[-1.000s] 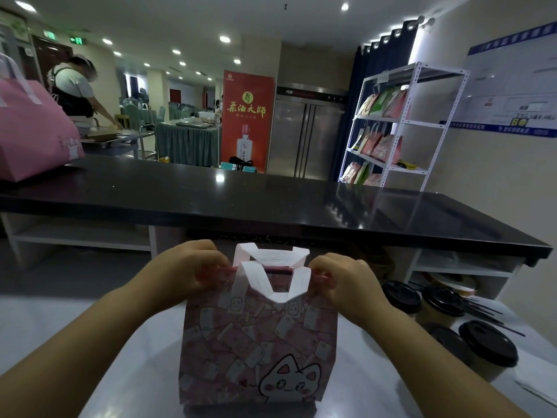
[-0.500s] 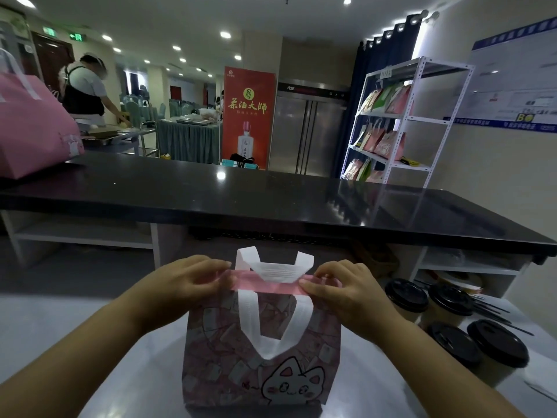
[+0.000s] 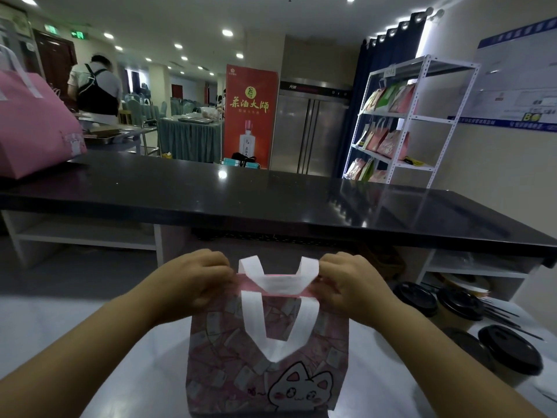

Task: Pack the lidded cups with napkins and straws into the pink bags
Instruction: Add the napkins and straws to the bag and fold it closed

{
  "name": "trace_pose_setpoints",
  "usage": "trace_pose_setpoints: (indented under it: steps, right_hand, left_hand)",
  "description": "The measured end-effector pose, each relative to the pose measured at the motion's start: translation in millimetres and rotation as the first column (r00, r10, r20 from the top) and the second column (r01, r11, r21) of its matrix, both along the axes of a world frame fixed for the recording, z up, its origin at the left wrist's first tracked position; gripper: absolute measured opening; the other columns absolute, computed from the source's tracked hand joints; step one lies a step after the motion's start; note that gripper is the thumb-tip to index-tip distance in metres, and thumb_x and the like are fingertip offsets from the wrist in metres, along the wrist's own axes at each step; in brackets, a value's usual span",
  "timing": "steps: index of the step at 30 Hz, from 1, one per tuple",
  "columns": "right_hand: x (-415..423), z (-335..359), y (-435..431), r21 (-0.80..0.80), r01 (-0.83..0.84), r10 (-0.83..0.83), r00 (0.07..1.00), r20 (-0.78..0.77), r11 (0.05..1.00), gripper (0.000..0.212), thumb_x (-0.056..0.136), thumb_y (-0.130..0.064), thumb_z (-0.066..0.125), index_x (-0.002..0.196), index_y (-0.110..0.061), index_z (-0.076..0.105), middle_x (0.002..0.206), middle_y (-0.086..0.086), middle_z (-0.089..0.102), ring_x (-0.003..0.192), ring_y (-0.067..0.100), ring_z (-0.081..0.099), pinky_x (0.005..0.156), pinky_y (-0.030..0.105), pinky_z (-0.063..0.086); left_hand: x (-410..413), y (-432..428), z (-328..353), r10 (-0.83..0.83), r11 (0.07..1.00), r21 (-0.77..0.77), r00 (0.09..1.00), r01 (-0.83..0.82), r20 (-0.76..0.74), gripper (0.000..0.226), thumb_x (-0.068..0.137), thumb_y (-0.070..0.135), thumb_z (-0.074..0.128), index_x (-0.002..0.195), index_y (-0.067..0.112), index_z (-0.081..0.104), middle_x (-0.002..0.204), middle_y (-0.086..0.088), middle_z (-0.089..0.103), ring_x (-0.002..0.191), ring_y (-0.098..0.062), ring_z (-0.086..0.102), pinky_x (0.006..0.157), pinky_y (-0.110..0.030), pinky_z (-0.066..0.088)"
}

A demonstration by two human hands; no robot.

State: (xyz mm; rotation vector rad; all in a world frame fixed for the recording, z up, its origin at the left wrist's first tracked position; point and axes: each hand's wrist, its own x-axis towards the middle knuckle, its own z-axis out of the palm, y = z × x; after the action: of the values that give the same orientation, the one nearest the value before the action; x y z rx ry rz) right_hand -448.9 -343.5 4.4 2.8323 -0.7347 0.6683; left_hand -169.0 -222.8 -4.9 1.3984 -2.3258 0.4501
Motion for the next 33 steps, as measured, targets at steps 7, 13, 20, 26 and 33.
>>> trace_pose_setpoints:
  steps: [7,13,20,26,33]
  right_hand:
    - [31.7,-1.1,4.5,0.124,0.037,-0.035,0.999,-0.014,0.992,0.034,0.082,-0.056,0.058,0.108,-0.036,0.064,0.096,-0.013,0.058,0.084,0.008,0.054,0.07,0.03,0.048]
    - [43.1,-9.1,6.9,0.155,0.047,-0.052,0.998,0.03,0.987,0.031,0.08,-0.049,0.065,0.102,-0.027,0.065,0.098,-0.009,0.059,0.091,0.012,0.051,0.074,0.028,0.042]
    - [26.0,-3.3,8.4,0.152,0.073,-0.072,0.997,-0.012,0.986,0.027,0.084,-0.044,0.063,0.101,-0.023,0.067,0.095,-0.007,0.06,0.085,0.013,0.055,0.069,0.027,0.044]
    - [12.6,-0.2,12.2,0.273,0.167,-0.151,0.985,-0.077,0.947,0.014,0.087,-0.03,0.062,0.1,-0.025,0.065,0.093,-0.013,0.055,0.084,0.008,0.052,0.075,0.025,0.051]
    - [4.0,-1.1,15.2,0.285,0.242,-0.227,0.97,-0.087,0.927,0.013,0.089,-0.038,0.058,0.095,-0.028,0.065,0.093,-0.009,0.063,0.084,0.013,0.057,0.073,0.036,0.053]
  left_hand:
    - [-22.1,-23.1,-0.8,0.203,0.976,0.099,0.976,-0.195,-0.079,0.029,0.086,0.05,0.051,0.112,0.04,0.058,0.096,0.012,0.056,0.083,-0.007,0.049,0.067,-0.027,0.049]
    - [-31.1,-32.7,-6.4,0.269,0.951,0.166,0.963,-0.262,-0.018,0.04,0.08,0.064,0.046,0.104,0.035,0.061,0.097,0.012,0.055,0.086,-0.009,0.049,0.07,-0.032,0.049]
    - [-24.6,-25.2,-7.2,0.286,0.945,0.211,0.943,-0.248,-0.172,0.029,0.08,0.053,0.057,0.092,0.028,0.068,0.09,0.013,0.06,0.076,-0.004,0.053,0.069,-0.025,0.052]
    - [-20.7,-17.8,-5.1,0.31,0.933,0.262,0.922,-0.248,-0.232,0.019,0.085,0.031,0.062,0.098,0.02,0.069,0.092,0.009,0.061,0.079,-0.005,0.055,0.068,-0.009,0.042]
    - [-14.0,4.8,-1.9,0.293,0.942,0.265,0.894,-0.208,-0.339,0.008,0.084,0.022,0.064,0.089,0.021,0.07,0.078,0.018,0.052,0.076,-0.004,0.054,0.068,-0.011,0.042]
